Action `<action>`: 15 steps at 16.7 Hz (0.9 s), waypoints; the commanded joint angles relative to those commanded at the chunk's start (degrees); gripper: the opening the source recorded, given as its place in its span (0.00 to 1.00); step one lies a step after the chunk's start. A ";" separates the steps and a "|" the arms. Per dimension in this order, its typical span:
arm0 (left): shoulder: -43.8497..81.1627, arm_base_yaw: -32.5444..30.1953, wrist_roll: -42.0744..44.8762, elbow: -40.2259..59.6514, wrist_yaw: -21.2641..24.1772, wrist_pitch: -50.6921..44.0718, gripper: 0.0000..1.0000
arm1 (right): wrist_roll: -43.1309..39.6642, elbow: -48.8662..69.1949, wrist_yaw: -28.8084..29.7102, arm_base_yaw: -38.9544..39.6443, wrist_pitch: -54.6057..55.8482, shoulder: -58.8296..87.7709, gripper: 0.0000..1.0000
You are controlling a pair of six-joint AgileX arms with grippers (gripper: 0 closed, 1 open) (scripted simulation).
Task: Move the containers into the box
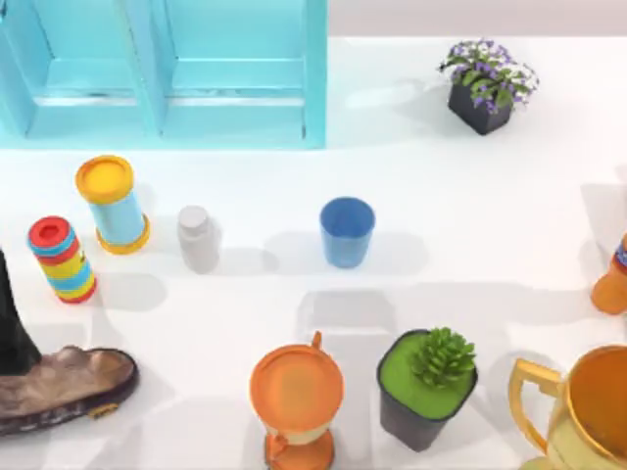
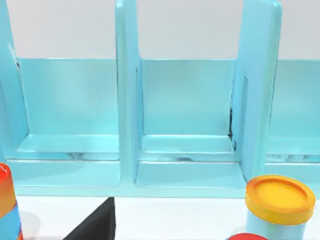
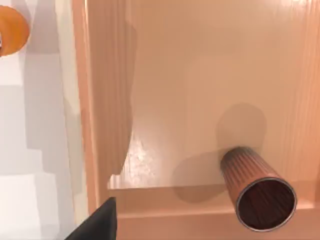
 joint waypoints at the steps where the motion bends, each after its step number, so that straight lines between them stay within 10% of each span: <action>1: 0.00 0.00 0.00 0.00 0.00 0.00 1.00 | 4.27 2.74 0.50 4.48 0.11 2.75 1.00; 9: 0.00 0.00 0.00 0.00 0.00 0.00 1.00 | 41.00 24.18 3.79 45.39 0.35 28.70 1.00; 15: 0.00 0.00 0.00 0.00 0.00 0.00 1.00 | 56.36 37.17 4.64 59.52 3.55 41.14 1.00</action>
